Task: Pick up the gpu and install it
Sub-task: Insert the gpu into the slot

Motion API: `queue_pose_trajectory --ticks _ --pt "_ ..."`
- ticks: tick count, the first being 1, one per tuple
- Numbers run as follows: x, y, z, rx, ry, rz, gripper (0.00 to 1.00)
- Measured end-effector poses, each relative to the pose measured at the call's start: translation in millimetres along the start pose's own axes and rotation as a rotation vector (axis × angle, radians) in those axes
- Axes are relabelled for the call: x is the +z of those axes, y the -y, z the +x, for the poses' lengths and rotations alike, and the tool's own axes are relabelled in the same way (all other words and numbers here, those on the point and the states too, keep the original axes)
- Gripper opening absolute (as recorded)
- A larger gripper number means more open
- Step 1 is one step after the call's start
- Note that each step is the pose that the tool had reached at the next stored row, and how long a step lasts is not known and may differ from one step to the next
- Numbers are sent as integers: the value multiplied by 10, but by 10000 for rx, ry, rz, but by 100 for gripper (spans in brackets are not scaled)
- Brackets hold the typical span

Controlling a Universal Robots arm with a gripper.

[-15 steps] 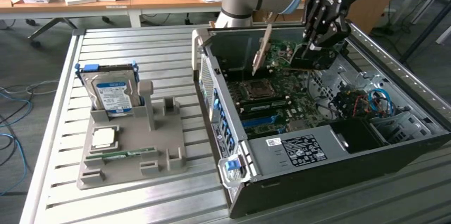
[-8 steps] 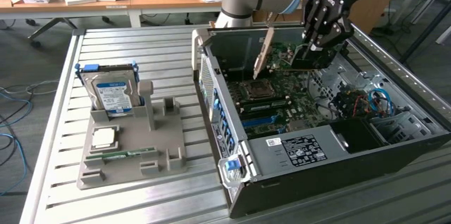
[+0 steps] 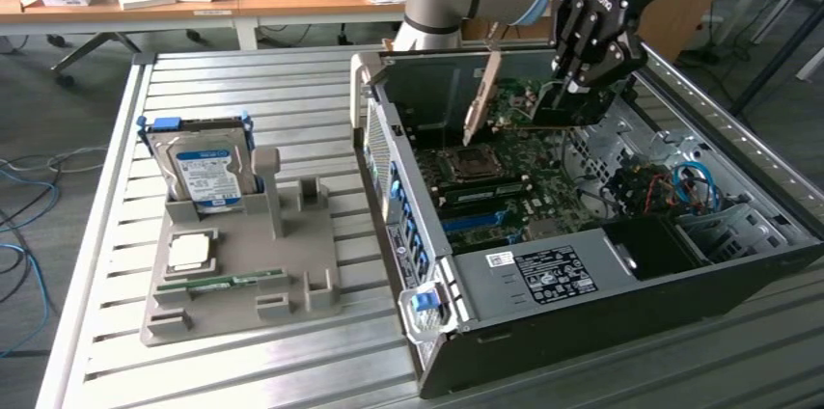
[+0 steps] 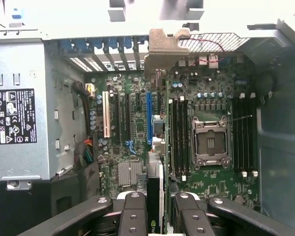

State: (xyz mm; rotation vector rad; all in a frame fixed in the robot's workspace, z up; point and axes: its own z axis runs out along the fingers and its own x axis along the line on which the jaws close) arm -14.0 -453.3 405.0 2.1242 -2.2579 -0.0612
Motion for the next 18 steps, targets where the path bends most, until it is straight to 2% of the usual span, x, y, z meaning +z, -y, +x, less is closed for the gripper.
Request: queue_pose_trajectory --ticks 4,9,11,13,16,18 --pt "3 -2 0 -135 -3 58 26" --pt "3 -2 0 -146 -3 59 26" --pt "3 -5 0 -146 16 71 26" --pt "3 -13 1 -148 57 129 26" --pt "5 -33 2 -153 133 272 26" --pt "5 -40 2 -154 162 316 26"
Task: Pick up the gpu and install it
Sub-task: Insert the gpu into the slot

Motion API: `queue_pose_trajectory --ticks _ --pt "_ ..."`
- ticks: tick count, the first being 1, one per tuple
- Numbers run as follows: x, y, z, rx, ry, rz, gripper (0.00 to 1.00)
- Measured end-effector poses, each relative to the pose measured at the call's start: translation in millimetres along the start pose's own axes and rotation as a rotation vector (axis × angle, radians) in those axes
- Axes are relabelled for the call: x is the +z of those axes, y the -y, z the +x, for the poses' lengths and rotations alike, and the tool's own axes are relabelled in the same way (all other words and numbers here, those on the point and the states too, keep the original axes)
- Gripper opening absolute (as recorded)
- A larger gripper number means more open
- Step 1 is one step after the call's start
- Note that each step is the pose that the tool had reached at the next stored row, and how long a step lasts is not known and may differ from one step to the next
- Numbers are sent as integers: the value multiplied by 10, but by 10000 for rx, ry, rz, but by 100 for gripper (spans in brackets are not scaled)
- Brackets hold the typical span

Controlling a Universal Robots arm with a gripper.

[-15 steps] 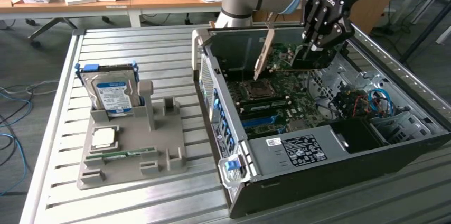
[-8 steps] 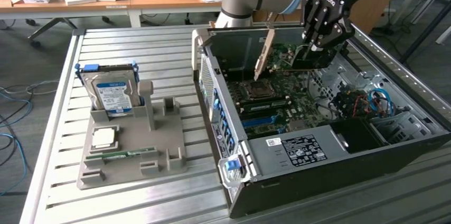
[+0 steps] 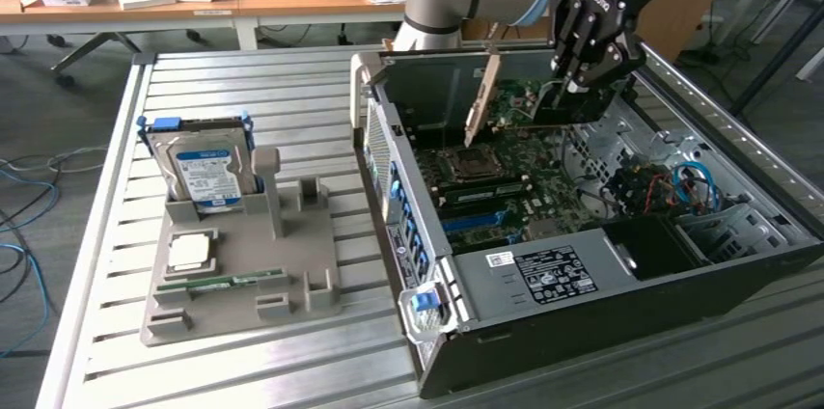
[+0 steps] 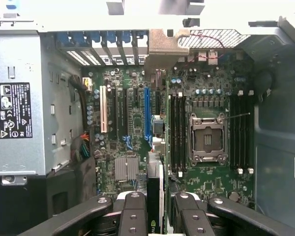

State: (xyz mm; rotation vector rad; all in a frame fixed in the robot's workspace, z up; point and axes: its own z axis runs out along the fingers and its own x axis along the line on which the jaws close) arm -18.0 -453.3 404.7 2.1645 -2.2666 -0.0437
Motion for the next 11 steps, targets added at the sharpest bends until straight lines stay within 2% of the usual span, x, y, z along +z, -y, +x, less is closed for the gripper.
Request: queue_pose_trajectory --ticks 6,9,11 --pt "0 -1 1 -1 21 6 26" --pt "12 -2 1 -3 174 27 26" --pt "25 0 1 -8 240 58 26"
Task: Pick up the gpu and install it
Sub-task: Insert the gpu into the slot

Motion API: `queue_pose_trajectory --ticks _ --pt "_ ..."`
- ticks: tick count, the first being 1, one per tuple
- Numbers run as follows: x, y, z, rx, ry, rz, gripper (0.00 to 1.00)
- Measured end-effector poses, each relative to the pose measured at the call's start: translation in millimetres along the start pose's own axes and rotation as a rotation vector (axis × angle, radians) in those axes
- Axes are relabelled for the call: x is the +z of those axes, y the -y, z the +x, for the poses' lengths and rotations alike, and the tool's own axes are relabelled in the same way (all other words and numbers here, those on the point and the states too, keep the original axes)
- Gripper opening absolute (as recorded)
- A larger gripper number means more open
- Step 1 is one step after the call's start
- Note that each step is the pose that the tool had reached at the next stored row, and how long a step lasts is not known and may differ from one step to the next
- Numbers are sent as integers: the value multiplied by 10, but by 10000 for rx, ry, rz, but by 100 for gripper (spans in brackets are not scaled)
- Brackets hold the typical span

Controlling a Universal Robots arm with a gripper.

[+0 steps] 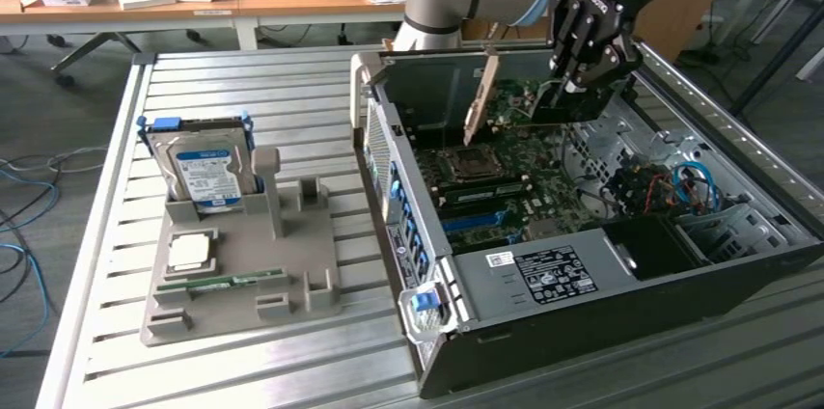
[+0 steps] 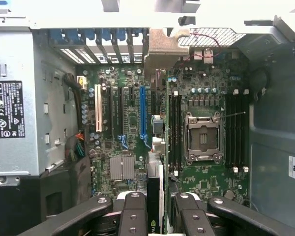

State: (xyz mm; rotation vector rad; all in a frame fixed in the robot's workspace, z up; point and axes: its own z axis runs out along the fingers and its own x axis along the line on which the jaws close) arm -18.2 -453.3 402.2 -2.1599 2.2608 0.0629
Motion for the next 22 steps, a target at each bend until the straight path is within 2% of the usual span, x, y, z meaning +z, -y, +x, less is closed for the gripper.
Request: queue_pose_trajectory --ticks 3,5,22 --pt "17 -4 1 -5 95 86 26" --pt "31 -8 2 -6 120 120 26" --pt "217 -16 11 -8 125 133 26"
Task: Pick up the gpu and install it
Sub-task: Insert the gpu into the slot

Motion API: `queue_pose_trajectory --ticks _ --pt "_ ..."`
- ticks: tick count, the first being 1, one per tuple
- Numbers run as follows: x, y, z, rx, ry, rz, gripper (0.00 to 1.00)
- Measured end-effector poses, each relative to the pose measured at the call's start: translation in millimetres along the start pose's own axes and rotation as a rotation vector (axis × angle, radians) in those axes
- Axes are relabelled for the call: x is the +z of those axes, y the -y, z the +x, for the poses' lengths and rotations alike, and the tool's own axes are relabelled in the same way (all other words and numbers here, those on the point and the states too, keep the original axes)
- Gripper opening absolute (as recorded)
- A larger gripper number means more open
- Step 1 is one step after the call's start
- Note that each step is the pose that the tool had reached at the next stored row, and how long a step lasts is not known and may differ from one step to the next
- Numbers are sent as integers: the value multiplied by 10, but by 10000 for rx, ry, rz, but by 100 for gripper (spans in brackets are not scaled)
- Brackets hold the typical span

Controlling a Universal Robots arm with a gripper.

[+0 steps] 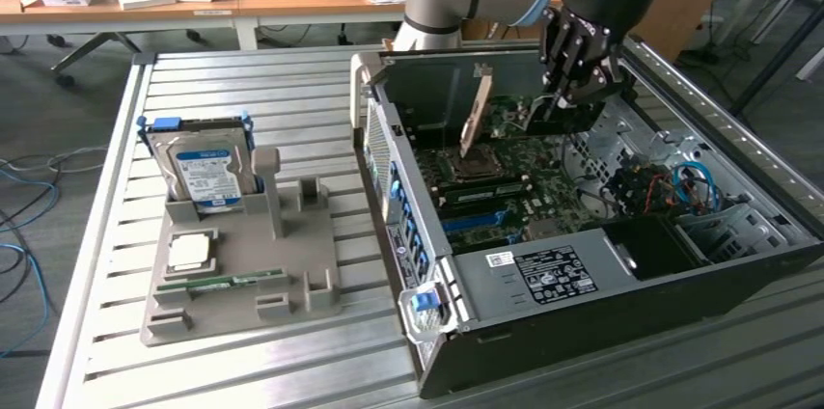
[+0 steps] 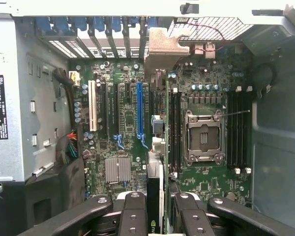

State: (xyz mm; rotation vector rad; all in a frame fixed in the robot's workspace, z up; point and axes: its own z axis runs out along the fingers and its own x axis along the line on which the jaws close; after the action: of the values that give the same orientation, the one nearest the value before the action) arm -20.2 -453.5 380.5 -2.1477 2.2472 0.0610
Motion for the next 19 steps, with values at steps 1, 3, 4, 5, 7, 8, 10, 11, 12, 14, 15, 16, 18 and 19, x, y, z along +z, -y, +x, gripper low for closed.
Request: queue_pose_trajectory --ticks 1,3,4,5,7,8,10,11,12,14,15,16,18,19 --pt "12 -1 1 0 0 0 26" --pt "38 -2 2 0 1 0 26" --pt "51 -3 3 1 1 0 26" --pt "64 -4 4 1 1 1 26" --pt "92 -6 5 0 2 1 26" --pt "104 -8 6 0 0 1 26" --pt "129 -11 8 0 1 1 26" --pt "142 -12 9 1 1 1 26" --pt "156 -14 9 1 -1 1 26" --pt "182 -18 11 0 1 2 26" --pt "196 -20 11 0 2 2 26" --pt "208 -22 12 0 1 2 26" --pt "232 -26 14 1 1 4 26" --pt "238 -27 14 -1 1 3 26"
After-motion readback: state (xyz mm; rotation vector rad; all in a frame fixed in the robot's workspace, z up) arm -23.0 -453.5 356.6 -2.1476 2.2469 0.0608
